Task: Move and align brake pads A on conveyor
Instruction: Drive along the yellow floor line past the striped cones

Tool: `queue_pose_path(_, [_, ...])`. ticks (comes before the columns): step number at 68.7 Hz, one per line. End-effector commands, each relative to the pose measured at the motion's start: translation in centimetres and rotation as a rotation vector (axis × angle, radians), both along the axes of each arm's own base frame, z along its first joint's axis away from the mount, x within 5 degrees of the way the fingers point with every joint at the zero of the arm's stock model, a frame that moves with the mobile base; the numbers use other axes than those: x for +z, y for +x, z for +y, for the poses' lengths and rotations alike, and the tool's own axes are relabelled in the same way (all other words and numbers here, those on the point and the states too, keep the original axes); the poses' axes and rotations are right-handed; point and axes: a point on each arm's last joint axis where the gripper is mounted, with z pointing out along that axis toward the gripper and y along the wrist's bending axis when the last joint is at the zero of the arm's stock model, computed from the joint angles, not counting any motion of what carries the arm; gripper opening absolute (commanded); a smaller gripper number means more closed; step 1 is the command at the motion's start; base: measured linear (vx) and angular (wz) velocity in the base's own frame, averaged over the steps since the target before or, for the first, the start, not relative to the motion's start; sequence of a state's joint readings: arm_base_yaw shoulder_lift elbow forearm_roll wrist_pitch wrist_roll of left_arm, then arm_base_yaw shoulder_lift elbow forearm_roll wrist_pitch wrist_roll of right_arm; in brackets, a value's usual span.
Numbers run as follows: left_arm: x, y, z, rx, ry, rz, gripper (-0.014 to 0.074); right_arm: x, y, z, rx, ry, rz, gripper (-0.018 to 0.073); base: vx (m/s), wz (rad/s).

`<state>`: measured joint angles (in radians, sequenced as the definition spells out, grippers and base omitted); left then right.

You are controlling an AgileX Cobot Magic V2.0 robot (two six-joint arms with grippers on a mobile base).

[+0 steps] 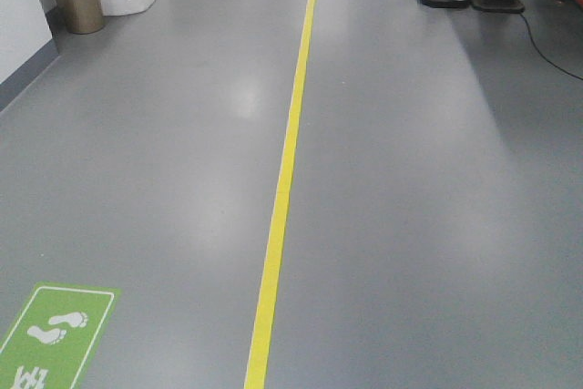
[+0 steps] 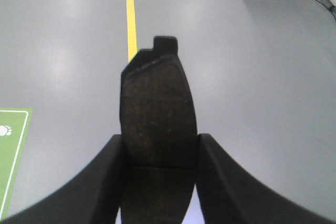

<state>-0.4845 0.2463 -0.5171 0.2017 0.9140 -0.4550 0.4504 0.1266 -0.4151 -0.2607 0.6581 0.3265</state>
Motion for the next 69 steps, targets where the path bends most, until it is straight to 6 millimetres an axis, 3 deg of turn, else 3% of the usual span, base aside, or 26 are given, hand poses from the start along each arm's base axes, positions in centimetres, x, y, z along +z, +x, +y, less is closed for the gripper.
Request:
queue_pose_path(1, [1.36,0.39,-0.28,-0.013,-0.038,-0.089,-0.0006,1.75,0.08,0.11,0.017,0.007,-0.118,-0.0004,0.34,0.11])
queue_pose_path(69, [1.36,0.39,-0.28,-0.013,-0.038,-0.089,-0.0006,1.75,0.08,0.11,0.017,0.007,-0.118,-0.0004,0.58,-0.05])
